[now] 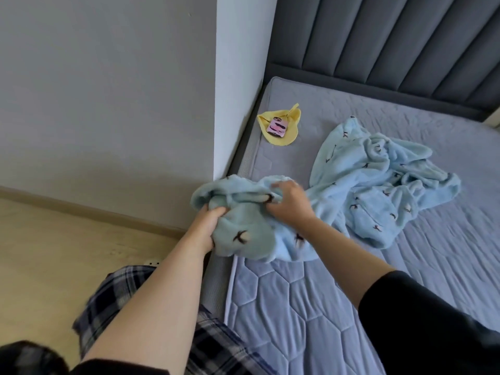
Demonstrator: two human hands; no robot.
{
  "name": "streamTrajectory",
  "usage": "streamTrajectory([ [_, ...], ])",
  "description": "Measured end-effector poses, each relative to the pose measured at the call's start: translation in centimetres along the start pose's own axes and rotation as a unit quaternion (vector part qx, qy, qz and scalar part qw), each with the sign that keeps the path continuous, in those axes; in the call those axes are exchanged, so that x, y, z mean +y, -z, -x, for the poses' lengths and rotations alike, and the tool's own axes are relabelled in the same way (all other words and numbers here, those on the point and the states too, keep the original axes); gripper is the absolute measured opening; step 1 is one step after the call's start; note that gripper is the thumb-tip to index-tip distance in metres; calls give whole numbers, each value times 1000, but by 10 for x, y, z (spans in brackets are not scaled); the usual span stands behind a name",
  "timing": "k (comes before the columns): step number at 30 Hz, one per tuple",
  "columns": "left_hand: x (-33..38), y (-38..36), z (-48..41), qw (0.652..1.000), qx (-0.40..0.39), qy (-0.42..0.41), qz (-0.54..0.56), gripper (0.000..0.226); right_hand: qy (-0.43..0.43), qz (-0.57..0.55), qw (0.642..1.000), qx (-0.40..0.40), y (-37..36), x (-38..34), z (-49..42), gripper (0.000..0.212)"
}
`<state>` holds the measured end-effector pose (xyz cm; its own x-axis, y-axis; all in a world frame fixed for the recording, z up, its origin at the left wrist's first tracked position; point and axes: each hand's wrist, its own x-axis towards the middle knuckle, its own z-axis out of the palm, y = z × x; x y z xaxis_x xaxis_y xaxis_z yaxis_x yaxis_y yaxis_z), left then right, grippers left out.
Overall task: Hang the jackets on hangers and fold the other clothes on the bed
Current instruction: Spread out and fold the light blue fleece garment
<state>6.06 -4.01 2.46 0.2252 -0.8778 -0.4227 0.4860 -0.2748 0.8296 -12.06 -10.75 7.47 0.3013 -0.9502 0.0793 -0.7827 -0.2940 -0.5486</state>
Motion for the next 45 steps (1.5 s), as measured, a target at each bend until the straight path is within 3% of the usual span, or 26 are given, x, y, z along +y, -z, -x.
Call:
streamTrajectory([
  [1,0,4,1,999,25,-8,-32,26,-42,51,995,77,2,13,-2,51],
  [3,0,11,6,991,71,7,-116,25,-227,35,965,123,9,44,-4,78],
  [5,0,13,10,977,102,25,-184,21,-376,-54,923,58,13,69,1,71],
  [6,0,13,11,972,112,25,-205,19,-388,-76,919,-1,13,75,4,56],
  [8,-2,9,9,966,131,7,-224,18,-329,-79,940,-40,12,76,5,35],
  [11,0,6,5,982,131,-26,-136,18,-186,-209,960,5,16,43,-1,18],
  [13,2,4,3,994,100,-5,-46,23,-60,-273,953,-113,25,9,3,24],
  [16,1,6,4,997,68,13,29,37,37,-202,894,-398,31,-19,7,28],
  [17,1,7,4,998,64,10,21,39,48,-174,897,-404,28,-20,5,24],
  [19,1,10,4,998,64,17,10,46,21,-146,971,-190,18,-13,-3,17],
  [21,3,12,6,996,70,51,28,50,-91,-141,985,34,6,-3,-7,51],
  [23,4,13,6,996,57,66,13,51,-168,-223,960,-21,-8,7,-3,83],
  [24,2,13,7,997,40,68,5,52,-162,-272,944,-92,-16,10,2,80],
  [27,-2,9,7,998,2,45,-52,54,-193,-358,896,-179,-26,12,16,32],
  [29,0,9,8,998,28,31,-40,36,-275,-430,845,-160,-18,12,20,9],
  [31,5,15,10,995,58,24,84,19,-265,-527,800,-108,-2,16,14,17],
  [33,12,25,10,969,34,-52,240,31,-212,-667,714,-17,17,18,2,27],
  [35,20,28,14,926,-29,-113,360,49,-245,-739,622,78,33,22,-7,23],
  [36,22,27,15,925,-50,-114,360,53,-299,-700,637,125,37,26,-11,14],
  [37,23,24,16,944,-61,-102,306,51,-352,-607,693,164,42,32,-14,8],
  [39,18,12,20,996,-56,-53,44,34,-394,-335,824,229,38,46,-18,32],
  [40,11,6,22,987,-66,-16,-147,27,-360,-246,860,264,35,48,-17,47],
  [41,2,1,25,933,-112,30,-341,31,-297,-202,889,284,31,47,-16,56],
  [43,-16,-7,28,758,-216,131,-601,45,-143,-144,945,256,14,38,-14,61],
  [44,-20,-10,29,714,-231,156,-642,46,-88,-95,971,203,5,33,-14,64],
  [45,-19,-11,28,716,-215,151,-647,47,-45,-29,988,142,-5,30,-16,69],
])
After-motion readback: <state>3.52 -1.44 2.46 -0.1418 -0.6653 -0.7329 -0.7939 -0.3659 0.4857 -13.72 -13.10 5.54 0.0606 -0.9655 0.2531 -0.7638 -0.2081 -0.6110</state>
